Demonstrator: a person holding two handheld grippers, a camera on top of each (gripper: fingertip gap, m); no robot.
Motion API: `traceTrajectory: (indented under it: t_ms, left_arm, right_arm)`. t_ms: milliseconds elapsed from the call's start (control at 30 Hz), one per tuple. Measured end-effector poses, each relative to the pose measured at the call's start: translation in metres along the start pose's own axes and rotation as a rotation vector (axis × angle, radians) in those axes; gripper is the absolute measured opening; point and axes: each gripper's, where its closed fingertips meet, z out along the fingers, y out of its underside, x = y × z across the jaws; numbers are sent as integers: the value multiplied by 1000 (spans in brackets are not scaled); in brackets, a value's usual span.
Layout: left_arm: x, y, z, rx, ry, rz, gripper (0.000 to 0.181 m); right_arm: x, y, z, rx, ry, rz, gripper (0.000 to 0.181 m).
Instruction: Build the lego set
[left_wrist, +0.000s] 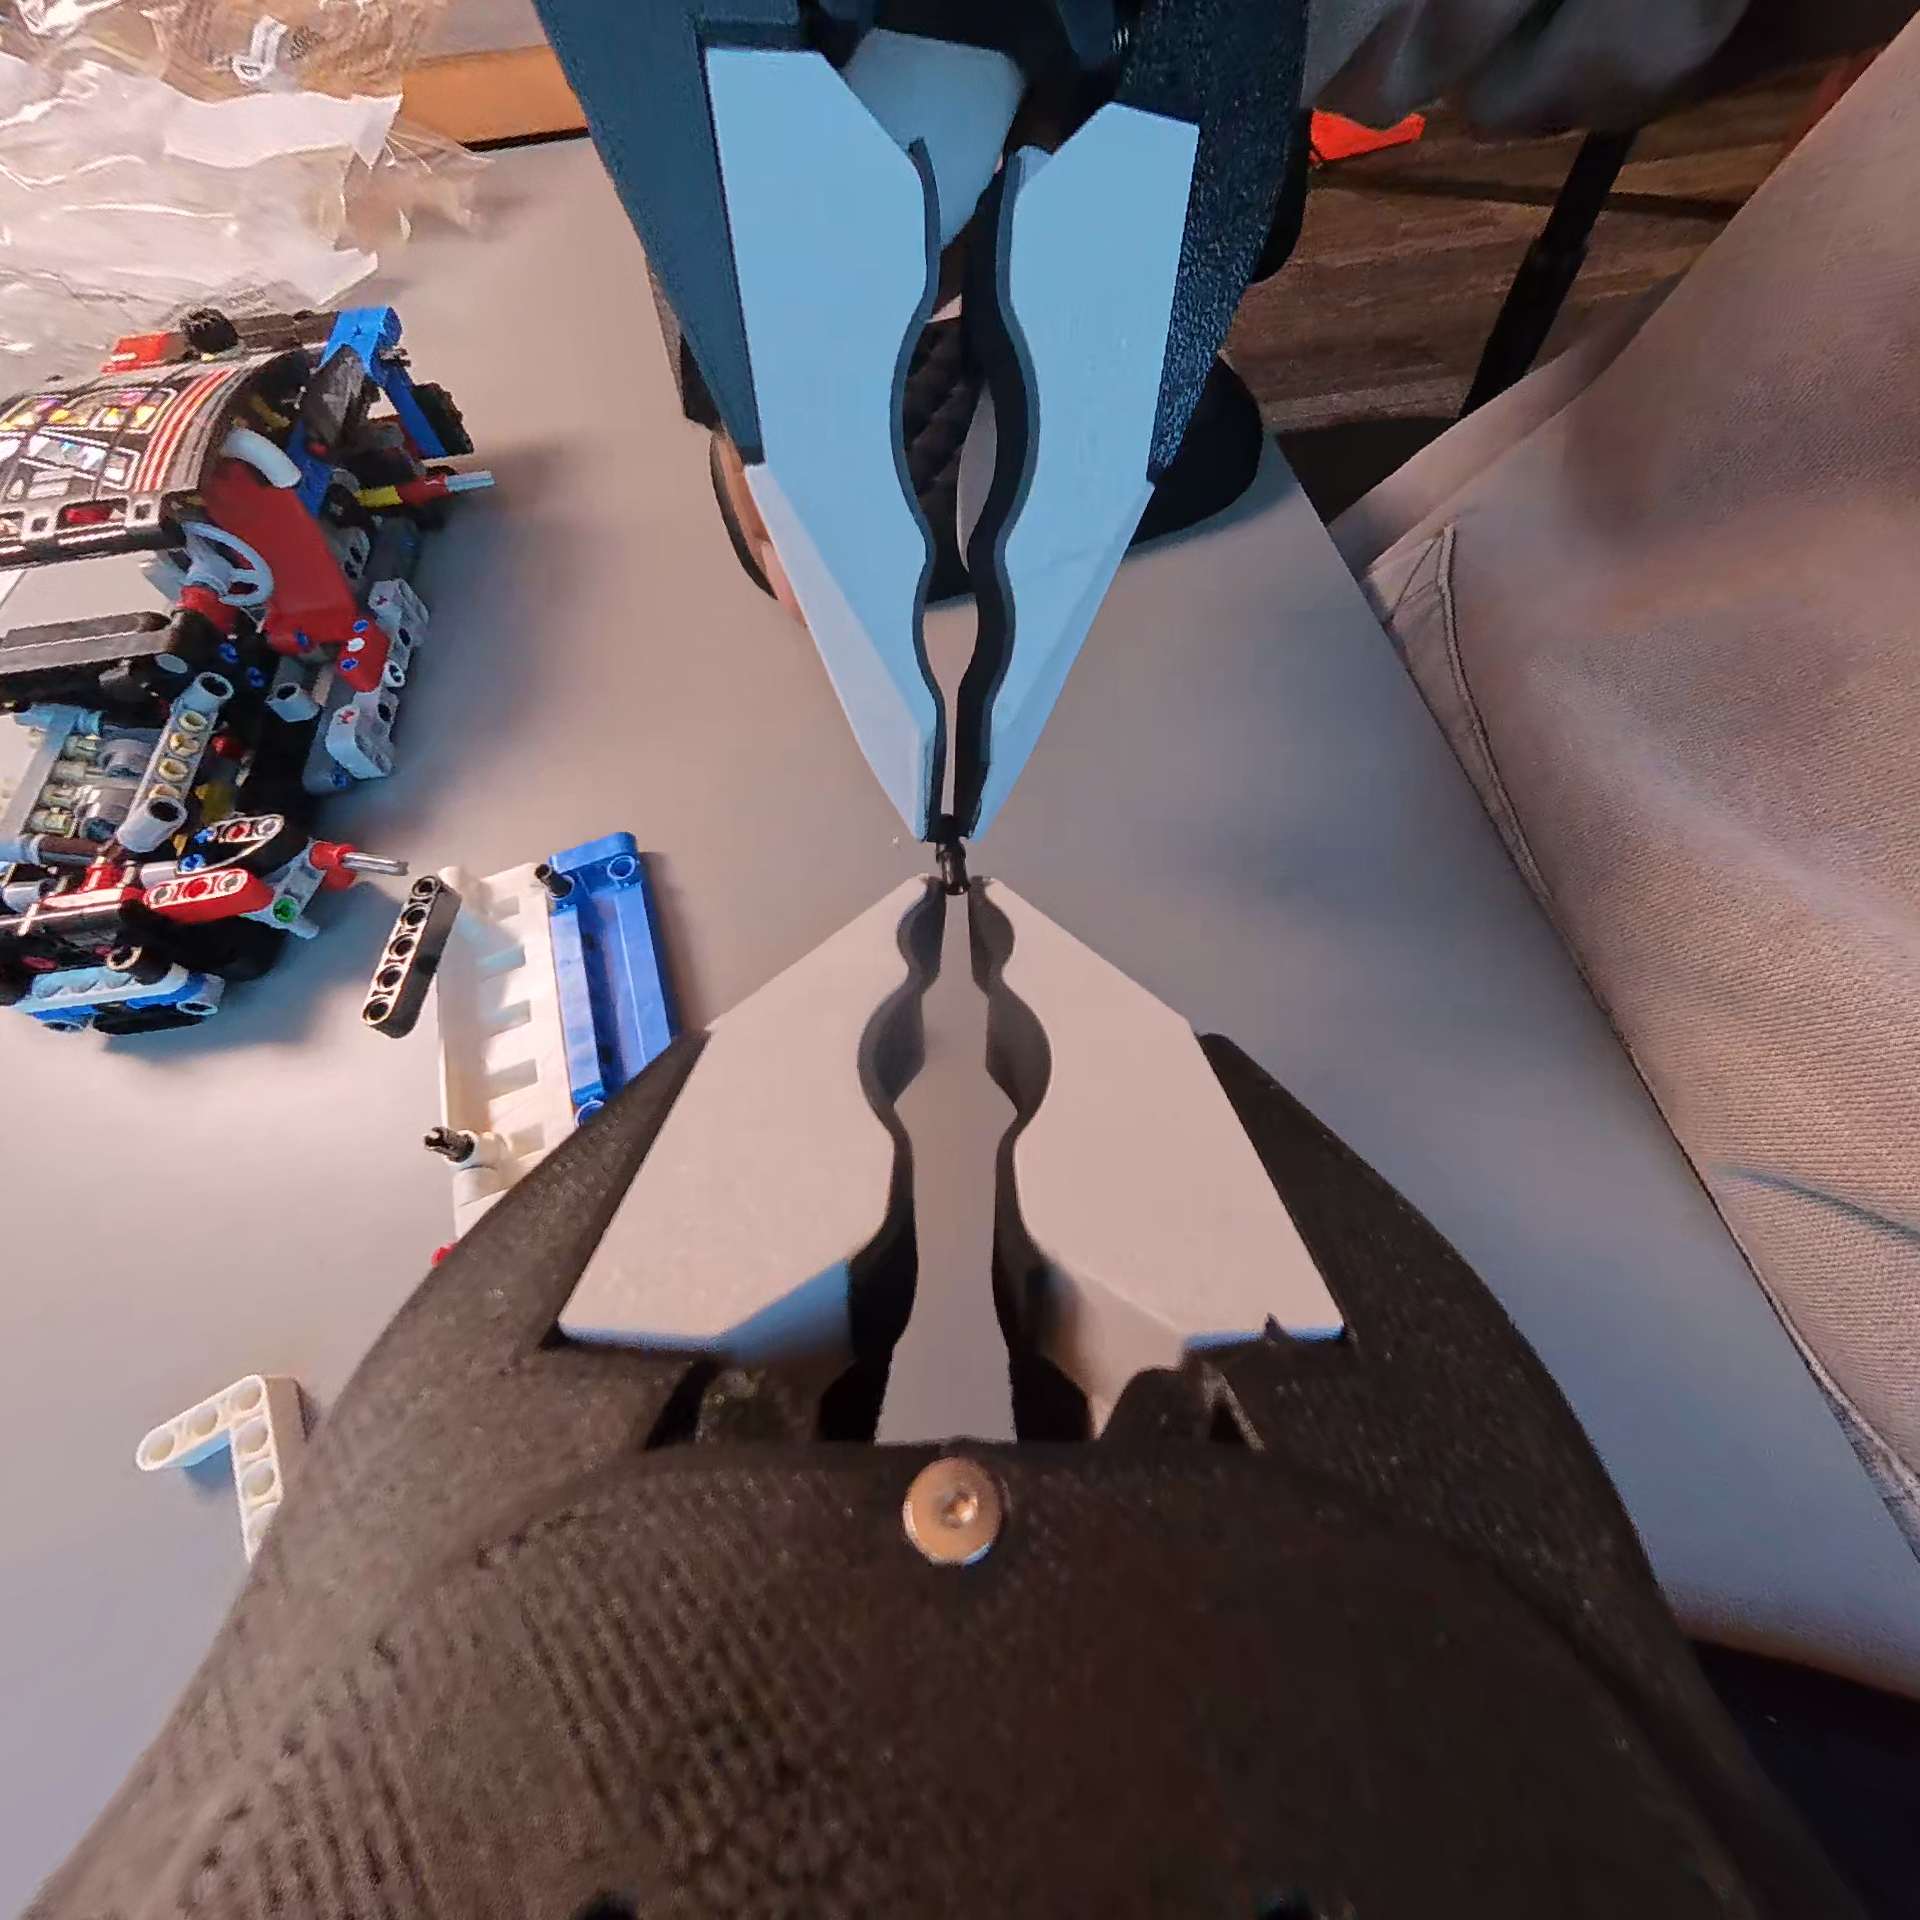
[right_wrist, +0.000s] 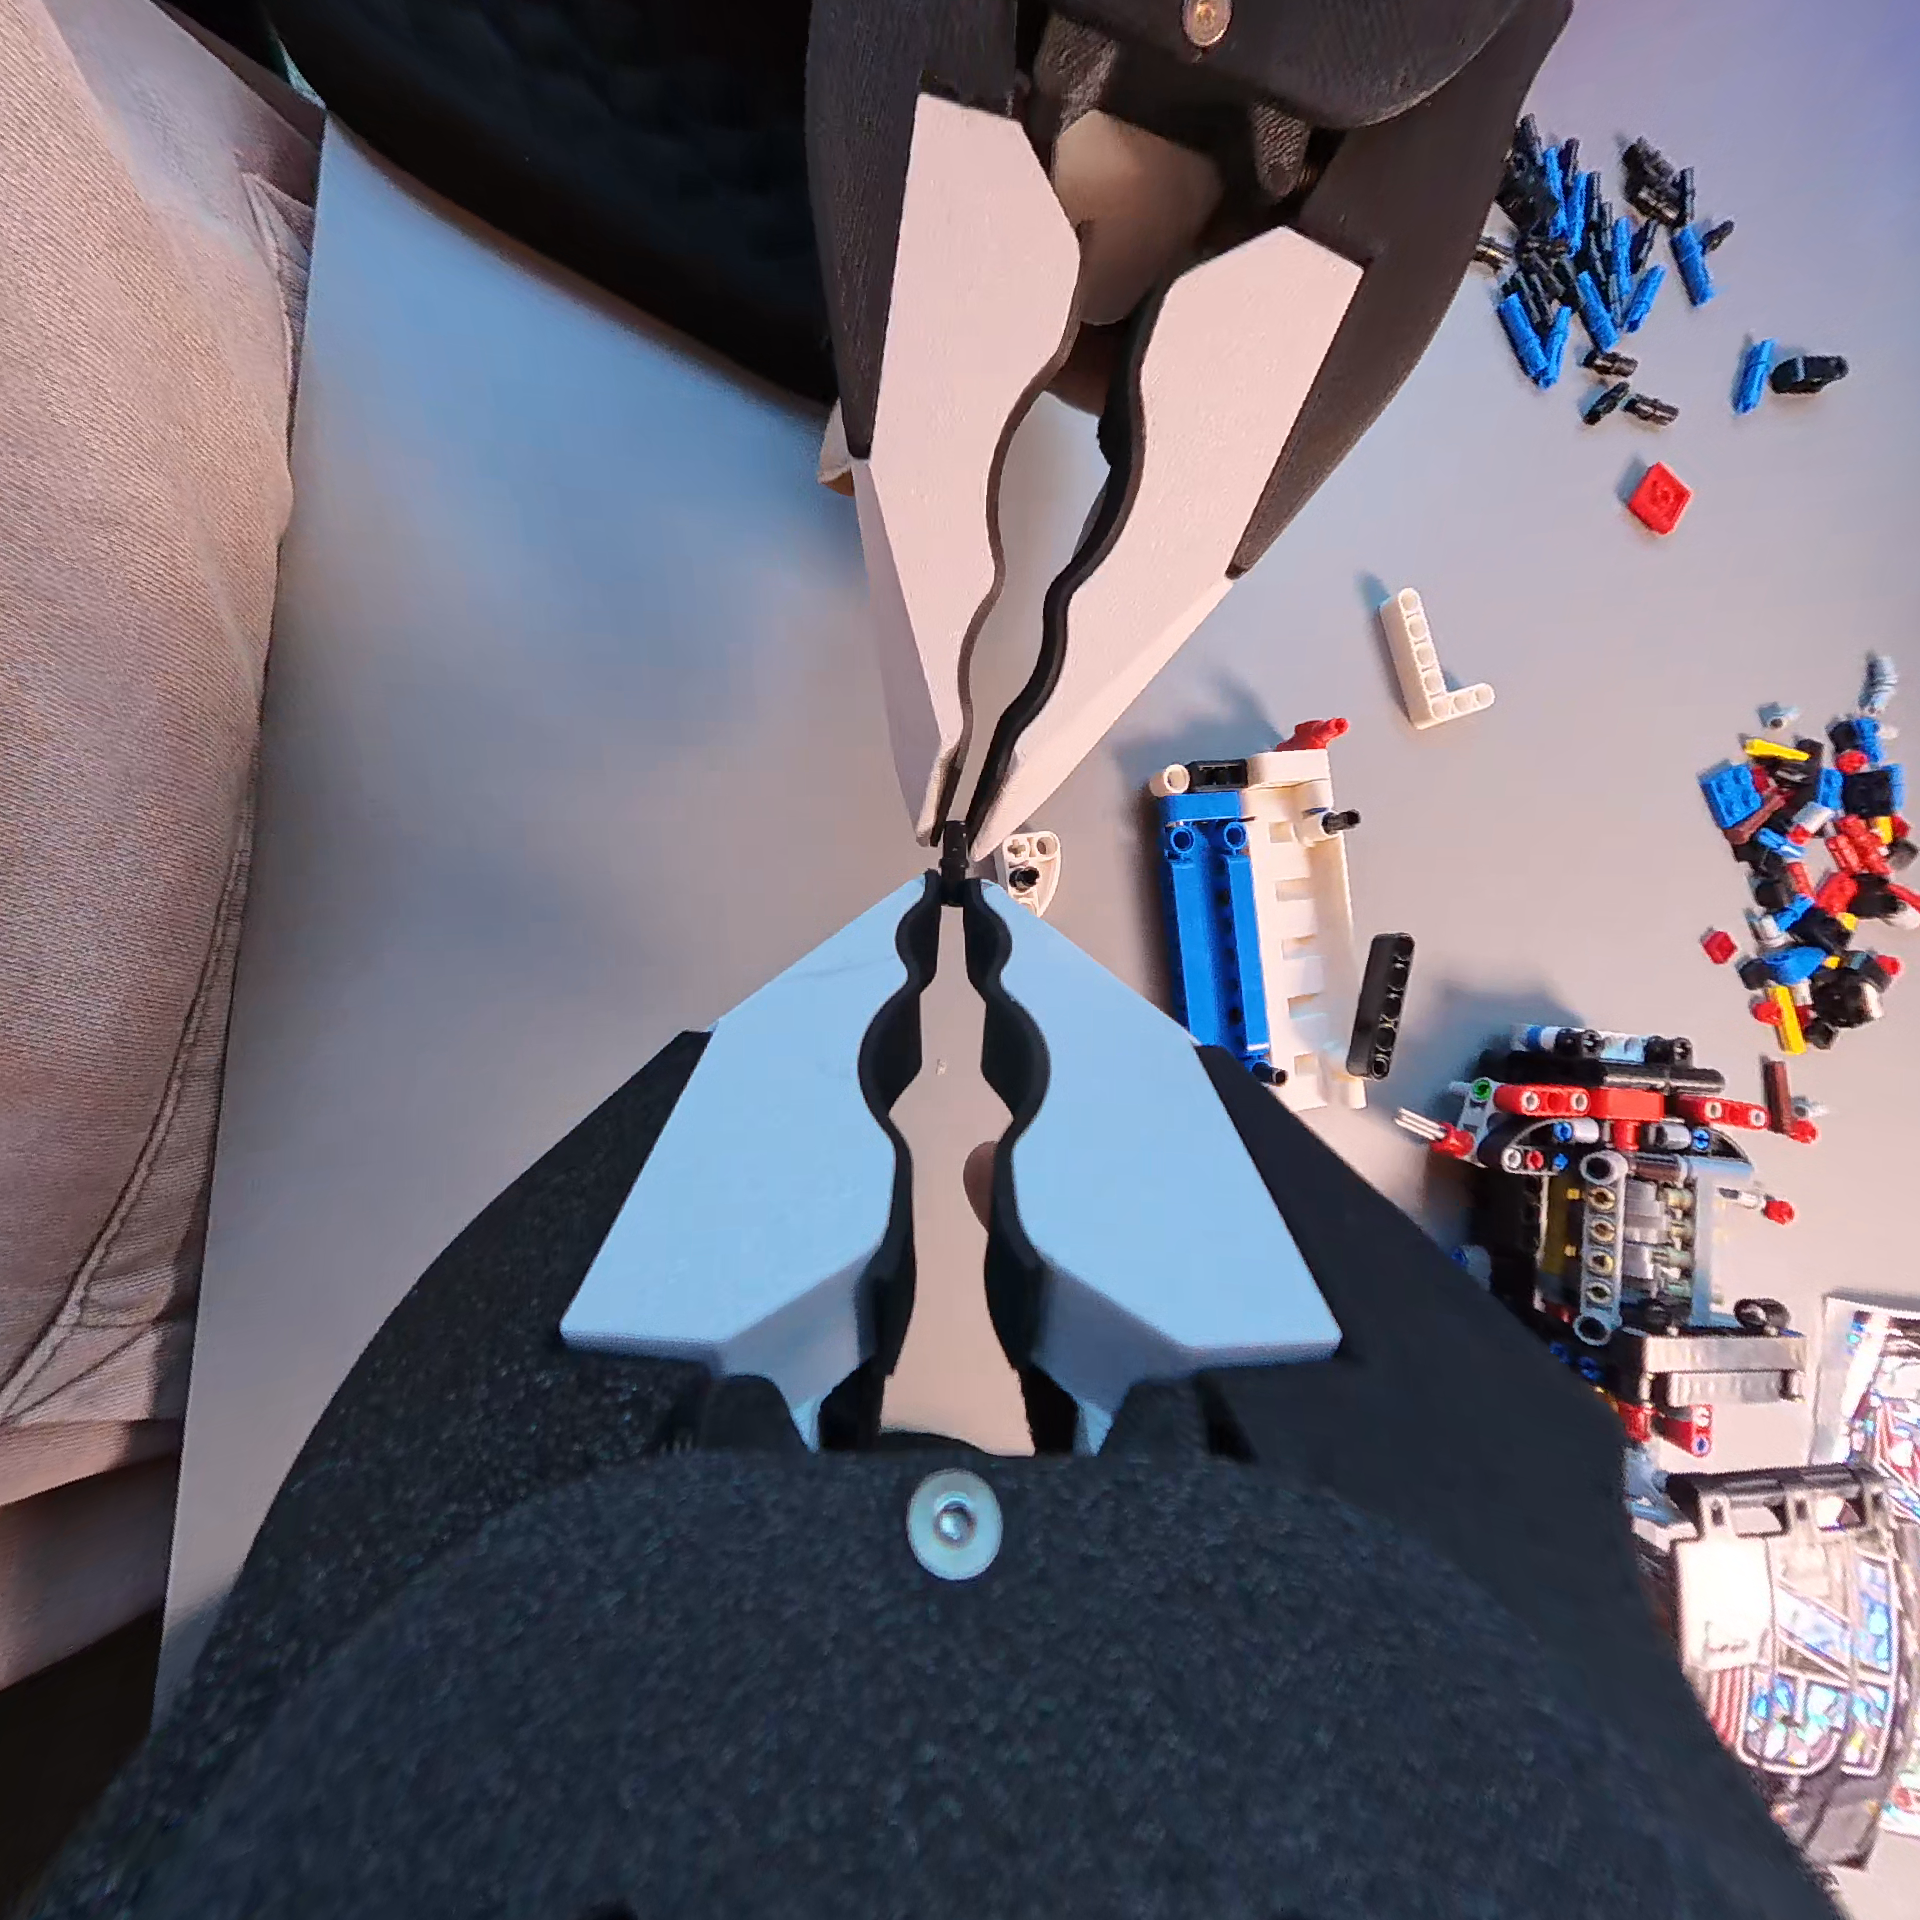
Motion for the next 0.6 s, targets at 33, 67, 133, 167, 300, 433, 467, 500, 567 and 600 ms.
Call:
traceTrajectory:
  t_ms: [33,67,133,167,300,433,467,500,567,600]
  left_arm:
    - [0,-1,-1,7,1,-5,2]
    - [0,-1,-1,15,6,-10,3]
    - [1,-3,-3,28,13,-23,9]
    - [0,-4,-3,32,13,-25,9]
    - [-1,-3,-2,26,9,-28,3]
    - [0,-10,-9,85,28,-28,2]
    - [0,-16,-13,135,41,-39,2]
    - [2,-24,-20,198,67,-53,2]
    - [7,-42,-32,327,123,-73,2]
    - [8,-47,-36,362,141,-82,2]
  right_arm:
    - [1,-1,0,2,4,2,2]
    - [1,-1,-1,0,7,3,2]
    - [3,0,-1,-8,17,-3,2]
    - [3,0,-1,-11,20,-4,2]
    - [1,-3,0,-6,17,-8,2]
    - [2,-12,-8,77,27,7,2]
    - [3,-19,-14,141,38,15,2]
    - [4,-27,-21,225,44,37,2]
    - [4,-43,-38,398,57,88,2]
    - [5,-48,-44,455,78,91,3]
